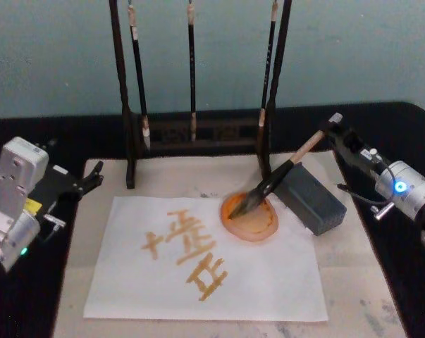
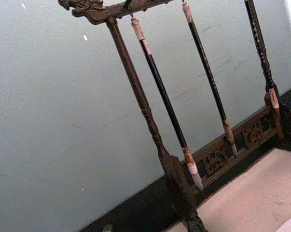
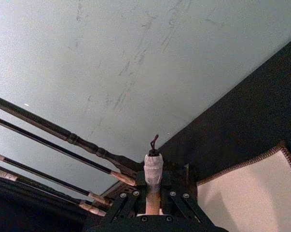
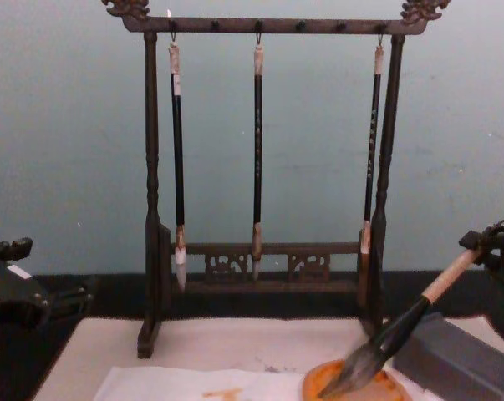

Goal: Pick up the brush from the inkstone, write on the paper, then place the brush back to its original position.

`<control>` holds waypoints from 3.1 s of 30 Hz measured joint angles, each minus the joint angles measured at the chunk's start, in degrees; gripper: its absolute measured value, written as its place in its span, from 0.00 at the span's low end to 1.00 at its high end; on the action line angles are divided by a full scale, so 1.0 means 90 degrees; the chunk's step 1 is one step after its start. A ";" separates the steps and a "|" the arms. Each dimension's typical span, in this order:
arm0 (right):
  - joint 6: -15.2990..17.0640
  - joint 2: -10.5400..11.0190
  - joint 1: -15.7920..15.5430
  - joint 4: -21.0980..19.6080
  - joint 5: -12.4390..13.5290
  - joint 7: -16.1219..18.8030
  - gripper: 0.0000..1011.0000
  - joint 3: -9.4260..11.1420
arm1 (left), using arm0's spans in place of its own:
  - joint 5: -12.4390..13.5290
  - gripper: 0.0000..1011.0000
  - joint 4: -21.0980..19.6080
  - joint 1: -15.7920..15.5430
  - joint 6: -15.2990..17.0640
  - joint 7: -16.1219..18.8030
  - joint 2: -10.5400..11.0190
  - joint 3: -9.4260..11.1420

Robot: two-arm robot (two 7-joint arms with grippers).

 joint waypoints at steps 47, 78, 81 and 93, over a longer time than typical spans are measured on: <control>-0.0062 0.0066 0.0005 -0.0048 -0.0002 -0.0106 0.74 -0.0112 | 0.0000 1.00 0.0000 0.0000 0.0000 0.0000 0.0000 0.0000; -0.0614 0.0614 -0.0646 -0.1179 -0.0276 -0.0515 0.99 -0.0079 | 0.0000 1.00 0.0000 0.0000 0.0000 0.0000 0.0000 0.0000; -0.1155 0.0920 -0.1003 -0.1841 -0.0979 -0.0845 0.99 -0.0127 | 0.0000 1.00 0.0000 0.0000 0.0000 0.0000 0.0000 0.0000; -0.2560 0.1598 -0.1741 -0.3501 -0.4755 -0.2896 0.99 -0.0830 | 0.0000 1.00 0.0000 0.0000 0.0000 0.0000 0.0000 0.0000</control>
